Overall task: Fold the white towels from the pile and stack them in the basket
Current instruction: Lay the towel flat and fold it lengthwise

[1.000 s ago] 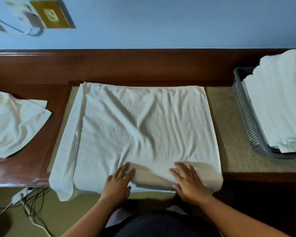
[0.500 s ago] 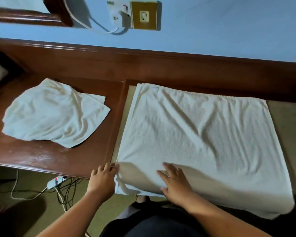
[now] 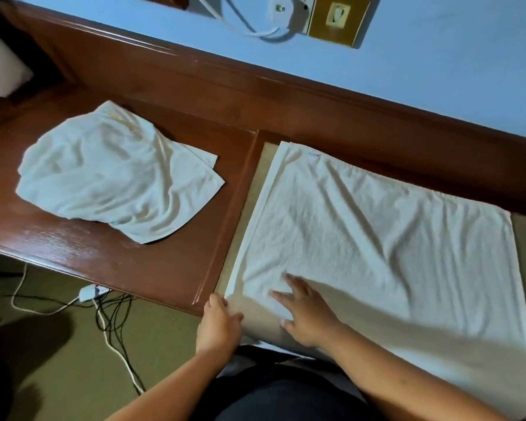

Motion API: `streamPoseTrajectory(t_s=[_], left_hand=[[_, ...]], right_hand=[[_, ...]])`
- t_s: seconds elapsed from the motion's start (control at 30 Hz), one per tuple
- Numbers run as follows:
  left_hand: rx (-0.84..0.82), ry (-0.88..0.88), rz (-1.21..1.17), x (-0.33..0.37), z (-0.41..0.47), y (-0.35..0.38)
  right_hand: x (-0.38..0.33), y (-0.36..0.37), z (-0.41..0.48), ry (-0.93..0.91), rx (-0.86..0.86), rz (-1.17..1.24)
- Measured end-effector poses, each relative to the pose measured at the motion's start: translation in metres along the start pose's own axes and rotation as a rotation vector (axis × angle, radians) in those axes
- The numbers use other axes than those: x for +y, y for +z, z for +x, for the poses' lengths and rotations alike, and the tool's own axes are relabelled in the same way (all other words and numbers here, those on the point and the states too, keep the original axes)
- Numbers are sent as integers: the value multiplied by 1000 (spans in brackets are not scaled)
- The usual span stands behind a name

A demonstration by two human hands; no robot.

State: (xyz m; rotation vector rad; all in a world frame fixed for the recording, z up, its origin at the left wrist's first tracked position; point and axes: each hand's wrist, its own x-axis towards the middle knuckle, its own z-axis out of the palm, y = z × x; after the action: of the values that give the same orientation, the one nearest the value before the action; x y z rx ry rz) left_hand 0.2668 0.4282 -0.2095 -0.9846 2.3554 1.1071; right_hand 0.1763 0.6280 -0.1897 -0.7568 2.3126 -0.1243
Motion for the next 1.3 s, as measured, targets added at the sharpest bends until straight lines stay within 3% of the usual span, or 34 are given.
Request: streamPoseTrajectory(t_s=[0.17, 0.27, 0.5, 0.7, 0.77, 0.83, 0.9, 1.17, 1.3], left_hand=[[26, -261, -208, -19, -1, 10], [44, -330, -312, -20, -1, 10], [-116, -91, -165, -57, -4, -7], [-95, -117, -61, -69, -2, -19], [-1, -80, 86, -59, -5, -18], [152, 46, 120, -42, -9, -18], [200, 174, 156, -26, -8, -17], [1, 32, 357, 20, 29, -10], [-105, 190, 490, 26, 34, -17]], right_hand=[[-8, 1, -7, 10, -62, 13], [-16, 1, -8, 4, -100, 4], [-28, 3, -7, 18, -96, 22], [-36, 7, -4, 17, -84, -6], [-39, 5, -1, 17, -79, -13], [-42, 1, 3, 15, -64, -12], [-43, -3, 7, 7, -46, -25], [-37, -26, 30, -6, 52, -16], [-45, -43, 59, -145, 120, -125]])
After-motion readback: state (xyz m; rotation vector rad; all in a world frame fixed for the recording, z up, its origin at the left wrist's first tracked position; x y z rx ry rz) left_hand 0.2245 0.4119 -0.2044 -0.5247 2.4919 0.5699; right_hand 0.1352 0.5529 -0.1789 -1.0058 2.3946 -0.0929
